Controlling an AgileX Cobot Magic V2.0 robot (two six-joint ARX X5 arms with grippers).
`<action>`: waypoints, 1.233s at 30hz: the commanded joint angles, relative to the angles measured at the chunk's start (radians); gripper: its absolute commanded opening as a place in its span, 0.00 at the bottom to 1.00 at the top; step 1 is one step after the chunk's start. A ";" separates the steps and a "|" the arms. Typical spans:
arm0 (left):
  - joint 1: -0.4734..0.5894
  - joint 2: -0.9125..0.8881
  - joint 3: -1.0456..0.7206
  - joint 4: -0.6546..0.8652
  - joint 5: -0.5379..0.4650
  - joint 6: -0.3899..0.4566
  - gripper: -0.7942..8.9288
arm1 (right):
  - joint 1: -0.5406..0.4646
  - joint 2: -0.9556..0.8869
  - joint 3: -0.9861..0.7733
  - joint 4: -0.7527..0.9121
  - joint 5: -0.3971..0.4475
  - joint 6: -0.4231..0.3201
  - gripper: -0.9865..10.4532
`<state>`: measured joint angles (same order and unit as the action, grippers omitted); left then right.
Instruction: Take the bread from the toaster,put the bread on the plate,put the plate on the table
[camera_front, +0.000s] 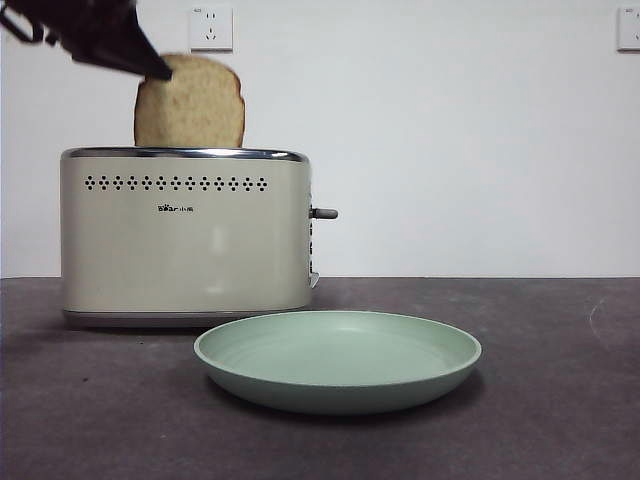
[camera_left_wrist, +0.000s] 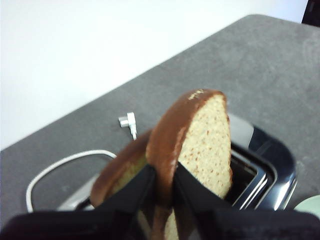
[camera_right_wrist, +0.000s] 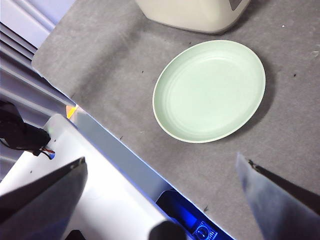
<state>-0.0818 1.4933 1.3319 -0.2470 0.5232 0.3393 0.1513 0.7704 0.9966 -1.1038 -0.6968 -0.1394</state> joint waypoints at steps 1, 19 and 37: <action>-0.003 -0.005 0.072 -0.064 0.003 -0.007 0.07 | 0.002 0.000 -0.002 0.002 0.001 -0.007 0.53; -0.018 -0.272 0.245 -0.432 0.143 -0.217 0.08 | 0.002 0.093 -0.002 0.063 0.077 -0.006 0.53; -0.141 -0.613 -0.024 -0.726 0.088 -0.144 0.08 | 0.045 0.393 -0.002 0.224 0.141 0.019 0.53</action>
<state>-0.2192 0.8902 1.3373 -0.9836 0.6125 0.2073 0.1886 1.1473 0.9966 -0.8841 -0.5640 -0.1238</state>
